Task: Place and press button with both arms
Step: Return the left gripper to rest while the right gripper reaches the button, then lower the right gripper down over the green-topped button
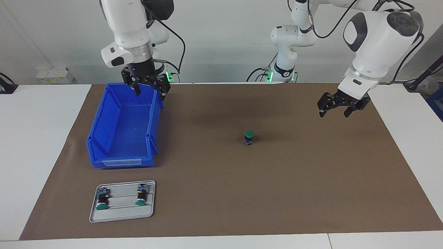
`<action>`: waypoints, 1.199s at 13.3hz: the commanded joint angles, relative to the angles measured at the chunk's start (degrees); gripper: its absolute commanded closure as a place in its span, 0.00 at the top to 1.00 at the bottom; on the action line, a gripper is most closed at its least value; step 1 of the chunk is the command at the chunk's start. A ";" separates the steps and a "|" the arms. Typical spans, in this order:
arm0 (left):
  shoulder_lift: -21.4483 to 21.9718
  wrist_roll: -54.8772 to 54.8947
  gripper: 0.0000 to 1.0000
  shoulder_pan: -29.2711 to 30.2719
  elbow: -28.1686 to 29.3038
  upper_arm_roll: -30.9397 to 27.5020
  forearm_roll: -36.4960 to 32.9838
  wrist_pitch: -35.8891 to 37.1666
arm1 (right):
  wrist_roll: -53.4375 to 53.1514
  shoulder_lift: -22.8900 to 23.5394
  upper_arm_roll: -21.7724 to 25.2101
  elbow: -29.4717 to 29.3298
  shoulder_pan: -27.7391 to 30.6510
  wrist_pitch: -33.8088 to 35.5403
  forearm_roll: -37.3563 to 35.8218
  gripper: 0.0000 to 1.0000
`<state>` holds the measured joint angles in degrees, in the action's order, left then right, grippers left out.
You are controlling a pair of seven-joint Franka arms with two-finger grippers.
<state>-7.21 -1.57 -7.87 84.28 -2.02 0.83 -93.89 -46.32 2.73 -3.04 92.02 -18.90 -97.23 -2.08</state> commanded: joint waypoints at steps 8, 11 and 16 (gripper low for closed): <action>3.52 -0.10 1.00 0.22 4.40 0.09 -4.35 0.99 | -40.31 18.70 0.14 -12.47 -14.93 -5.51 -3.01 0.95; 3.52 -0.18 1.00 0.22 4.40 0.09 -4.35 0.99 | -45.34 22.57 0.14 -14.76 -17.22 -7.45 -3.01 0.95; 3.52 -0.18 1.00 0.22 4.40 0.09 -4.35 0.99 | -52.99 30.47 0.14 -21.59 -19.15 -7.89 -3.01 0.95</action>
<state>-5.41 -1.58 -7.86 86.75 -2.11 -2.43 -93.11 -95.81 27.78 -3.07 76.62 -36.93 -105.30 -4.16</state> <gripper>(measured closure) 0.000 0.053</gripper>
